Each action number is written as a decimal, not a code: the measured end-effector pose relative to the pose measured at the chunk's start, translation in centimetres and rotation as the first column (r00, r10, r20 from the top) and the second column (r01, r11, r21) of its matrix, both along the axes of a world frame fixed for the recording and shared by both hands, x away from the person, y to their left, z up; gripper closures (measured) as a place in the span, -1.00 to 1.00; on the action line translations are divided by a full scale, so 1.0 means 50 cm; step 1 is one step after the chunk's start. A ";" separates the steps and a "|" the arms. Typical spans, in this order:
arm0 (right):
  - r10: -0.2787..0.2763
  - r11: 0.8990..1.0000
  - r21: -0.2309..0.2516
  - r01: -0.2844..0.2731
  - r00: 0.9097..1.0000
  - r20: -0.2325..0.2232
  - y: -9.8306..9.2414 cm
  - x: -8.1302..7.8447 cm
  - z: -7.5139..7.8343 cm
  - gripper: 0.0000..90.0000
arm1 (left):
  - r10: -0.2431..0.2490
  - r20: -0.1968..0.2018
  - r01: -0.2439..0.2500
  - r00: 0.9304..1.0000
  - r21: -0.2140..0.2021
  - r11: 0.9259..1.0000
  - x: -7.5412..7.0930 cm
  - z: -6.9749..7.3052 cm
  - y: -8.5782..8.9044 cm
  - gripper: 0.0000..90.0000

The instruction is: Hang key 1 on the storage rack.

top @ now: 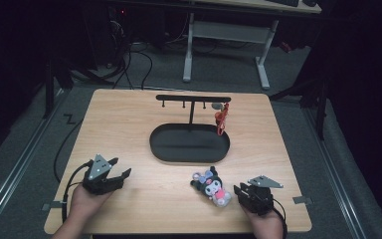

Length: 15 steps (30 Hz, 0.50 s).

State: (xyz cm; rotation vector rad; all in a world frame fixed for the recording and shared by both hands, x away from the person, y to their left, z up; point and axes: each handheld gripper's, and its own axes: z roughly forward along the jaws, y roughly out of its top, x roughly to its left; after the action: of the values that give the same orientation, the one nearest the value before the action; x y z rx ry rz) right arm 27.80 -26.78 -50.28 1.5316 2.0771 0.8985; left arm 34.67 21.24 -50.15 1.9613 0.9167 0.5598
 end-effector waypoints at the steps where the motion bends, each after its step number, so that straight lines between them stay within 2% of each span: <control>1: 0.004 1.000 -0.010 -0.004 1.000 -0.001 -0.001 0.001 -0.002 0.45 | 0.006 -0.015 -0.006 1.000 -0.010 1.000 -0.002 -0.006 0.009 -0.18; 5: 0.004 0.999 -0.044 -0.005 1.000 -0.020 0.003 0.009 -0.006 0.37 | 0.043 -0.045 -0.042 0.998 0.021 0.999 0.000 -0.027 0.028 -0.22; 7: -0.001 0.998 -0.064 -0.001 1.000 -0.021 0.006 0.015 -0.007 0.37 | 0.045 -0.039 -0.044 0.998 0.037 0.998 0.003 -0.029 0.029 -0.22; 10: -0.009 0.996 -0.092 0.006 0.999 -0.033 0.011 0.026 -0.006 0.32 | 0.035 -0.038 -0.033 0.999 0.036 0.999 0.006 -0.030 0.029 -0.22; 15: -0.018 0.996 -0.088 0.008 0.994 -0.109 0.018 0.038 -0.010 0.18 | 0.015 -0.028 -0.013 0.999 0.058 0.998 -0.001 -0.030 0.025 -0.27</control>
State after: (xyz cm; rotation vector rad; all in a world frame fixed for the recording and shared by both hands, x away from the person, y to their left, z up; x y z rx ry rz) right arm 29.69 -25.90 -50.78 1.5792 2.1499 0.7234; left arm 34.62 22.49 -51.66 2.0207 0.9420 0.5733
